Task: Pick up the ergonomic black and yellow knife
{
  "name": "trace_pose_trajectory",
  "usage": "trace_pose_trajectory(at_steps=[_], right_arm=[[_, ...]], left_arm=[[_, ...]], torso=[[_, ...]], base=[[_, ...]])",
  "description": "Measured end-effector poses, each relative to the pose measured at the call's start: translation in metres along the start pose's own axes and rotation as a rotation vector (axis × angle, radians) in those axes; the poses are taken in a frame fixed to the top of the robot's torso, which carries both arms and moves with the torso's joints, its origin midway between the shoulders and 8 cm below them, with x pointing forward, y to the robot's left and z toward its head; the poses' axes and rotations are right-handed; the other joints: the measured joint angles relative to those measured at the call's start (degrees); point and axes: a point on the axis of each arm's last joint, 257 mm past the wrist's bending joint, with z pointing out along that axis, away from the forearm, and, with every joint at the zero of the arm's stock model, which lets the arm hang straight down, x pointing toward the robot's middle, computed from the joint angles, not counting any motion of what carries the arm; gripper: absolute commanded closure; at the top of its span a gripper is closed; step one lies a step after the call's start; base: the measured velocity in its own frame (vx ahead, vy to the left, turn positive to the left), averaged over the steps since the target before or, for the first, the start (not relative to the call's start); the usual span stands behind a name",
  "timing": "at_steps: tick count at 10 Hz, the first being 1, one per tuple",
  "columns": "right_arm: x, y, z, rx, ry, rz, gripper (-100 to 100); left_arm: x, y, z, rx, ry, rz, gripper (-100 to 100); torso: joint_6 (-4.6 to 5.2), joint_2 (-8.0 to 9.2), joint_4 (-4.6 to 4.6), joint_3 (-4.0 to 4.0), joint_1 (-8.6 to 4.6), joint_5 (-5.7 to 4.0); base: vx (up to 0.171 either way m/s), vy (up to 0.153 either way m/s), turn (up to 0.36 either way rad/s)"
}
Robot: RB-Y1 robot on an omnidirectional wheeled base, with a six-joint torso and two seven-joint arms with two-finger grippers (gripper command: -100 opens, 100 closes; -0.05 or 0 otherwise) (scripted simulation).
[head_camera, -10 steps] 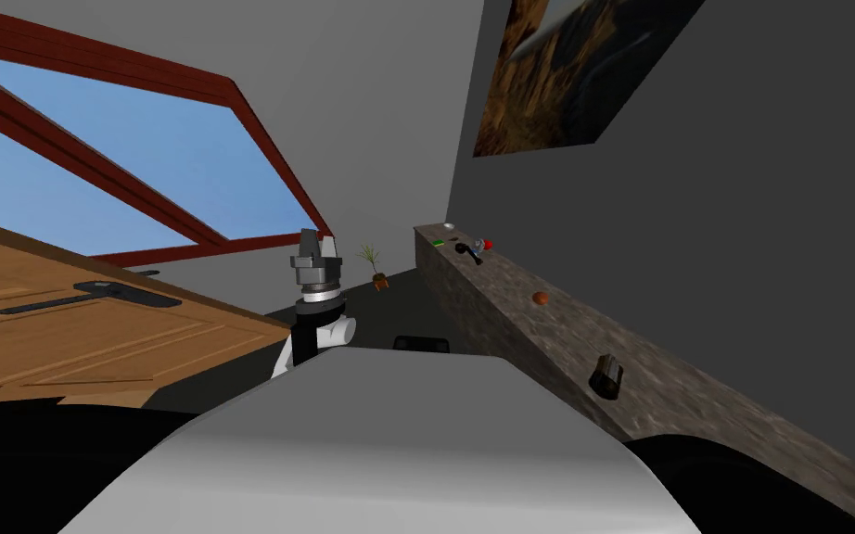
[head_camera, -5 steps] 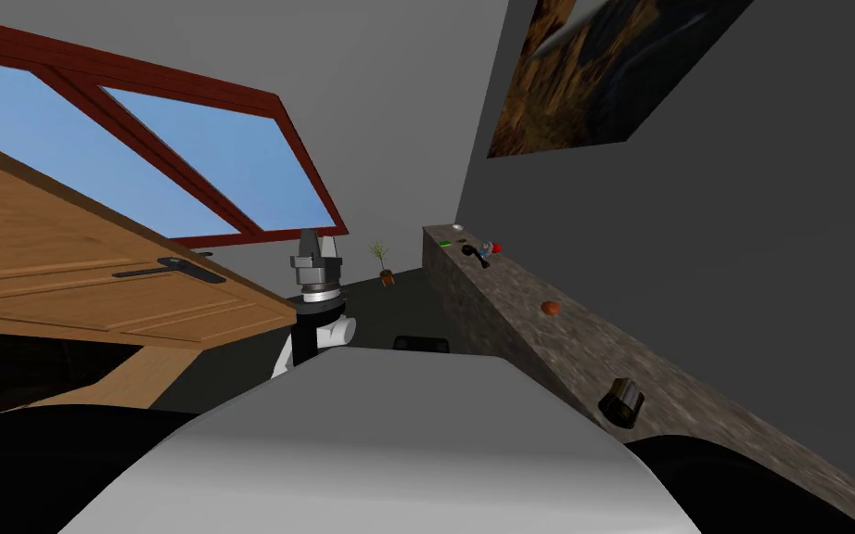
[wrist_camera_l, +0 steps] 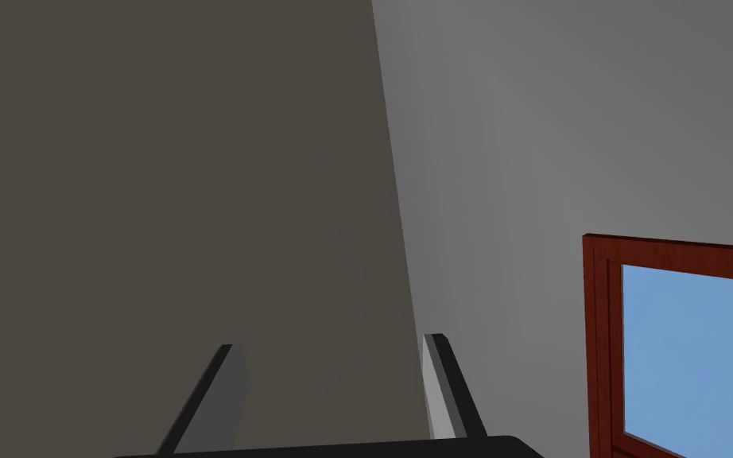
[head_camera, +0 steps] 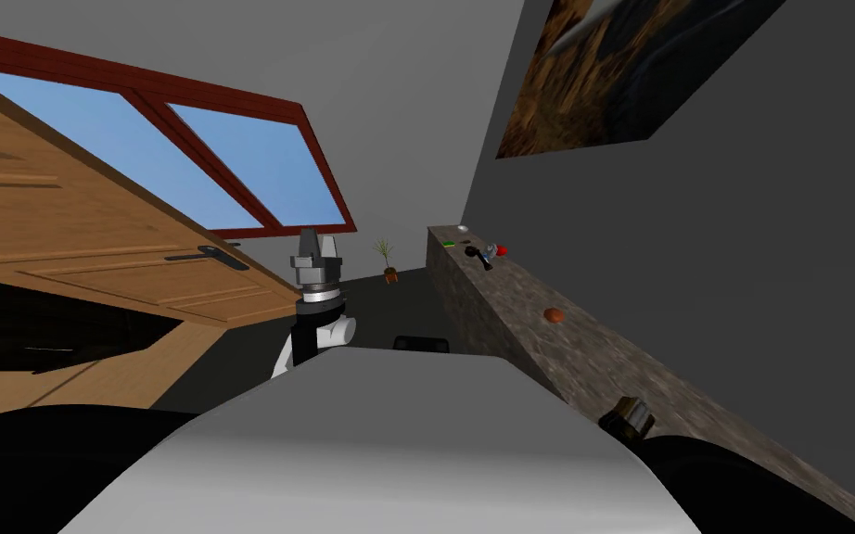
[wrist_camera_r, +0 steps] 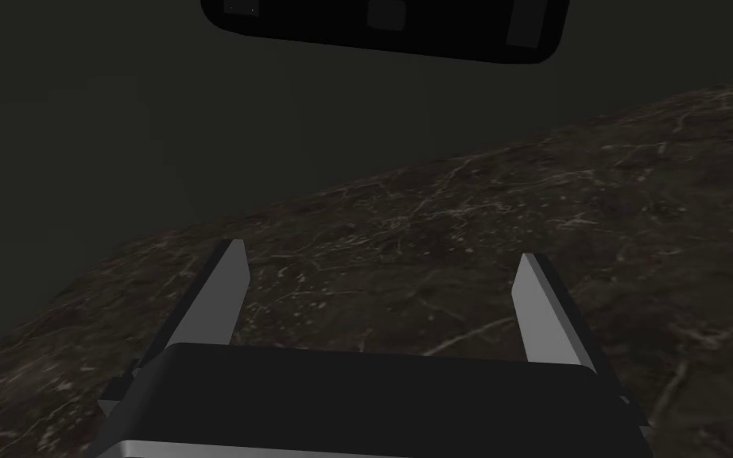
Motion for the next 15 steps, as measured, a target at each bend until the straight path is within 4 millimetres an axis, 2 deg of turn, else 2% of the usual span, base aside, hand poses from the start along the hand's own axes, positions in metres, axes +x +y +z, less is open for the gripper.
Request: trace_pose_trajectory(at_steps=[4,8,10,11,12,15], right_arm=[[-0.037,-0.009,-0.020,0.060,-0.079,0.005,-100],[-0.088,-0.002,-0.046,0.098,-0.190,0.027,-100],[-0.103,0.002,-0.056,0.100,-0.229,0.055,-100],[-0.103,0.002,-0.056,0.099,-0.230,0.055,0],[-0.103,0.002,-0.056,0.099,-0.230,0.055,-100],[-0.107,-0.006,-0.048,0.095,-0.234,0.055,-100]], left_arm=[[0.000,0.000,0.000,0.000,0.000,0.000,0],[0.000,0.000,0.000,0.000,0.000,0.000,0],[0.000,0.000,0.000,0.000,0.000,0.000,0],[0.000,0.000,0.000,0.000,0.000,0.000,0],[0.000,0.000,0.000,0.000,0.000,0.000,0],[0.000,0.000,0.000,0.000,0.000,0.000,0]], torso=[[0.01,-0.06,-0.01,-0.04,-0.01,-0.01],[0.02,-0.17,-0.03,-0.09,-0.86,-0.21],[0.03,-0.25,-0.05,-0.14,-0.43,-0.14],[0.03,-0.23,-0.05,-0.13,-0.02,-0.06],[0.03,-0.21,-0.04,-0.12,0.25,0.03],[0.03,-0.26,-0.05,-0.15,0.48,0.09]], base=[[-0.024,-0.113,0.115],[-0.012,-0.268,0.136],[0.012,-0.133,0.015],[0.001,-0.017,0.003],[0.014,0.004,0.017],[0.025,0.018,0.012]])
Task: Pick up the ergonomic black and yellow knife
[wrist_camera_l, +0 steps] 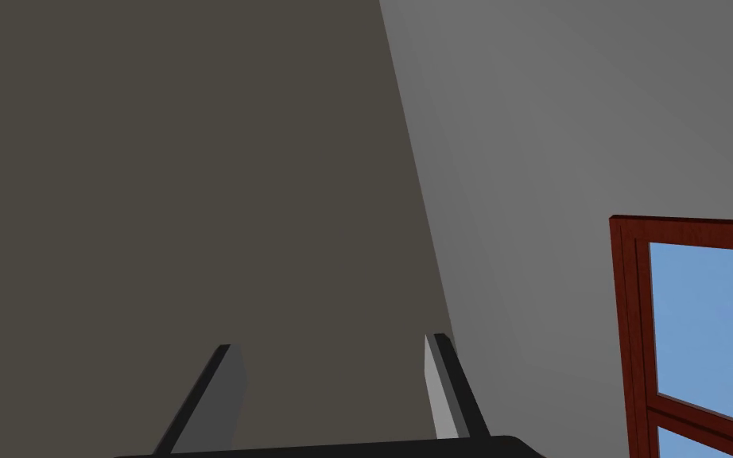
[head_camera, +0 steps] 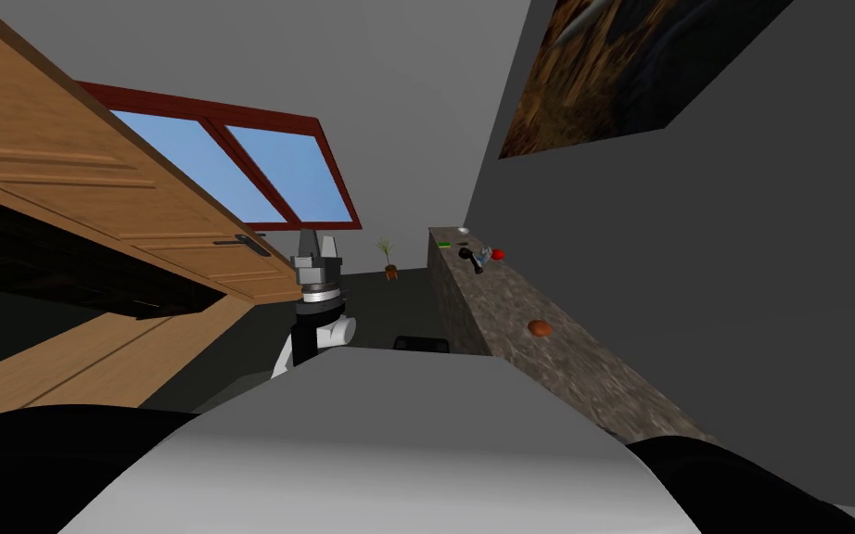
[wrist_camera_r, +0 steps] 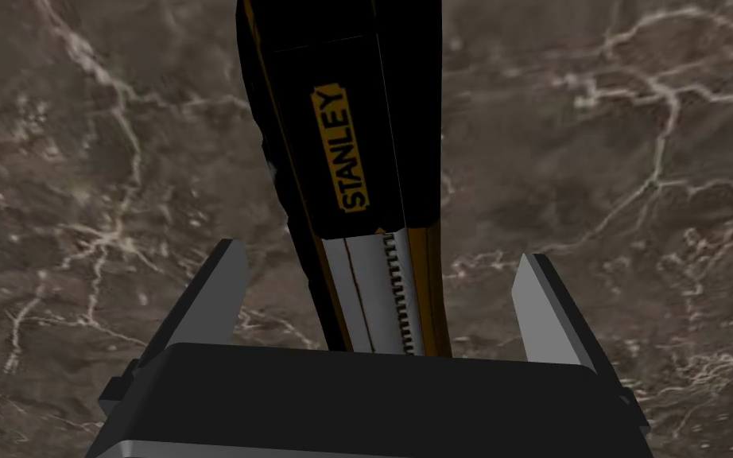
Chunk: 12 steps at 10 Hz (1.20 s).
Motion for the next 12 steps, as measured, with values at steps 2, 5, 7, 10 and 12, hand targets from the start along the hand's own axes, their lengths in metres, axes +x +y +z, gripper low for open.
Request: trace_pose_trajectory(at_steps=[2,5,7,10,12], right_arm=[[-0.002,-0.008,0.007,-0.001,-0.004,0.001,-100],[-0.002,-0.008,0.007,0.001,-0.005,-0.002,100],[-0.002,-0.008,0.007,0.000,-0.005,-0.001,100],[-0.001,-0.005,0.004,0.001,-0.004,0.001,100],[0.000,0.002,-0.003,0.003,0.001,-0.001,100]], left_arm=[[0.000,0.000,0.000,0.000,0.000,0.000,0],[0.000,0.000,0.000,0.000,0.000,0.000,0],[0.000,0.000,0.000,0.000,0.000,0.000,0],[0.000,0.000,0.000,0.000,0.000,0.000,0],[0.000,0.000,0.000,0.000,0.000,0.000,0]], torso=[[0.00,-0.01,0.00,-0.01,0.03,0.01],[0.03,0.04,0.01,0.02,-0.05,-0.01],[0.02,0.05,0.01,0.03,-0.04,0.00],[0.01,0.08,0.01,0.04,-0.06,0.02],[0.01,0.14,0.02,0.07,-0.09,0.02]], base=[[0.020,0.017,0.006],[0.000,0.000,0.000],[0.000,0.000,0.000],[-0.017,-0.011,-0.012],[-0.032,-0.022,-0.010]])
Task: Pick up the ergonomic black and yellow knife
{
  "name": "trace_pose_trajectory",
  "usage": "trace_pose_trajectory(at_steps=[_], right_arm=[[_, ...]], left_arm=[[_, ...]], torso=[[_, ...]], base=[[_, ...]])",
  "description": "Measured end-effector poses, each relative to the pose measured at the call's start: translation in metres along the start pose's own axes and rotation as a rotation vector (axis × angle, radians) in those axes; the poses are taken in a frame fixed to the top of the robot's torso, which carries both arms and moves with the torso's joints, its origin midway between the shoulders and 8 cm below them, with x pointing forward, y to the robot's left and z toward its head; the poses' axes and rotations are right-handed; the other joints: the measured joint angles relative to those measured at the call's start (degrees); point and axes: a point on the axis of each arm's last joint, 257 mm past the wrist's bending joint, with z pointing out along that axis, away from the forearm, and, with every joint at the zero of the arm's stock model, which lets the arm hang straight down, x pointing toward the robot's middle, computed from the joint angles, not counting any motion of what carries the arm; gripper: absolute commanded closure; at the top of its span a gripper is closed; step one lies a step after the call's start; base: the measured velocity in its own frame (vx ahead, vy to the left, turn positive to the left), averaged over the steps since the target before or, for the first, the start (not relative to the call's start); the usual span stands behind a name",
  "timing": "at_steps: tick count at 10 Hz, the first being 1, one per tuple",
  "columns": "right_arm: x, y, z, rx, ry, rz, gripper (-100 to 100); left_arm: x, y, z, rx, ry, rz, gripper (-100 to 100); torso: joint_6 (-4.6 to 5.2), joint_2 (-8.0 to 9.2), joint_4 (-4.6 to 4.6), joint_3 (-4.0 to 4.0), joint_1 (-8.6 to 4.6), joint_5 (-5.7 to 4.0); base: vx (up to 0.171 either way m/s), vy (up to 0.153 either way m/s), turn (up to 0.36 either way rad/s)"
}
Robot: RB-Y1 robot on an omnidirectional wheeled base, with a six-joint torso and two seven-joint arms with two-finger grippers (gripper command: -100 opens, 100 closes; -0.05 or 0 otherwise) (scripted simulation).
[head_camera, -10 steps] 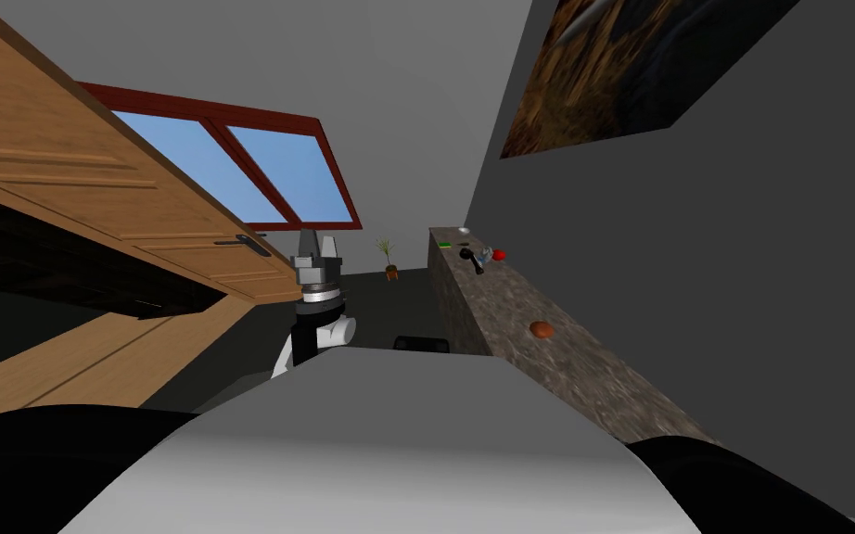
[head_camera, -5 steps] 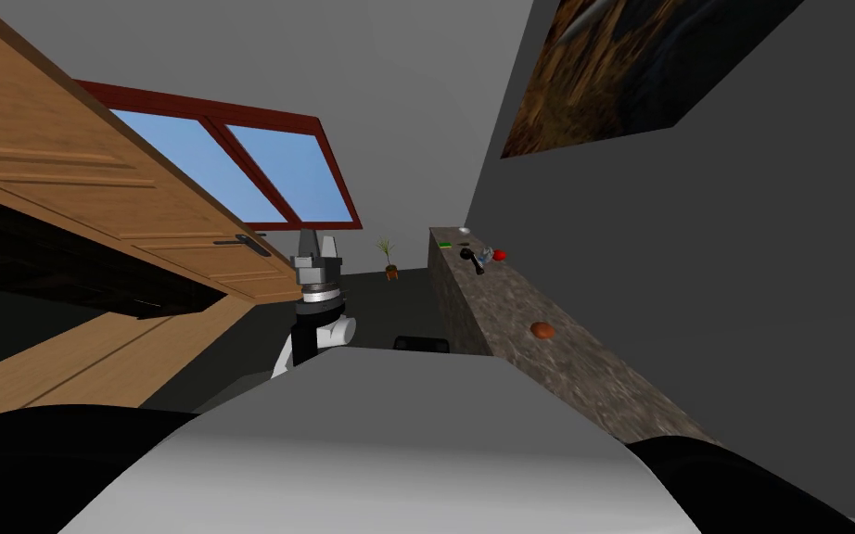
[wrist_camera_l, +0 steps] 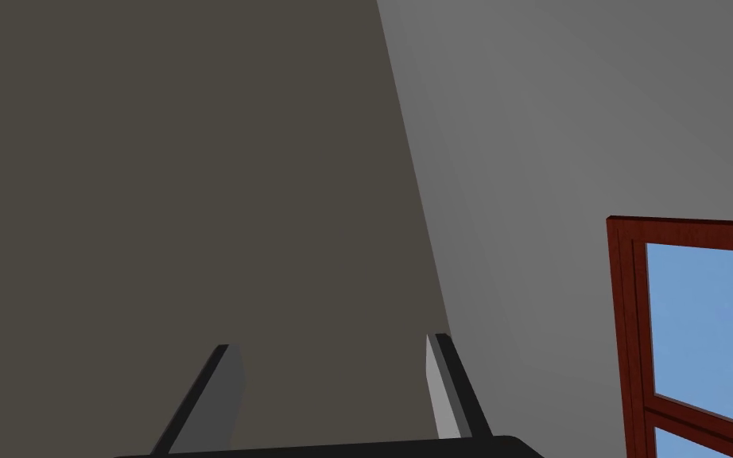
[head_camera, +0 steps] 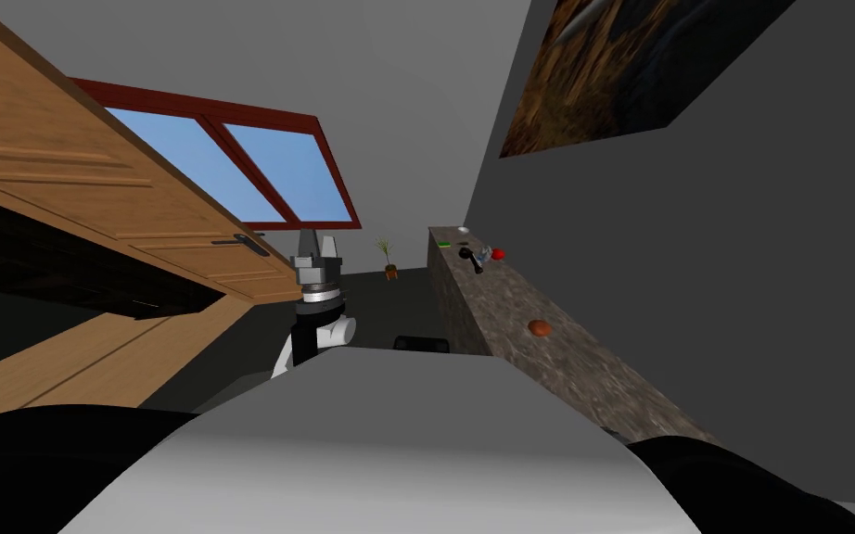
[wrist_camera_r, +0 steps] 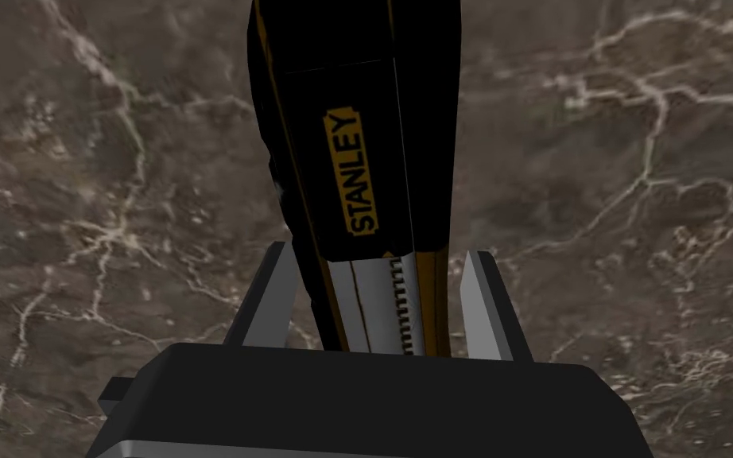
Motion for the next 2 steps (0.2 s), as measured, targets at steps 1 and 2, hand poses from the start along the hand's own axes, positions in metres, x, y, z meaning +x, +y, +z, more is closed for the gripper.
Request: trace_pose_trajectory(at_steps=[1,2], right_arm=[[0.0003,0.0021,-0.0029,0.001,0.002,0.000,100],[0.0004,0.0023,-0.0032,0.001,0.002,0.001,0]], left_arm=[[0.0000,0.0000,0.0000,0.000,0.000,0.000,0],[0.0000,0.0000,0.0000,0.000,0.000,0.000,0]], torso=[[0.00,-0.01,0.01,0.00,0.00,0.00],[0.00,-0.04,0.01,-0.01,0.04,-0.01]], base=[[-0.010,-0.009,0.000],[0.000,0.000,0.000]])
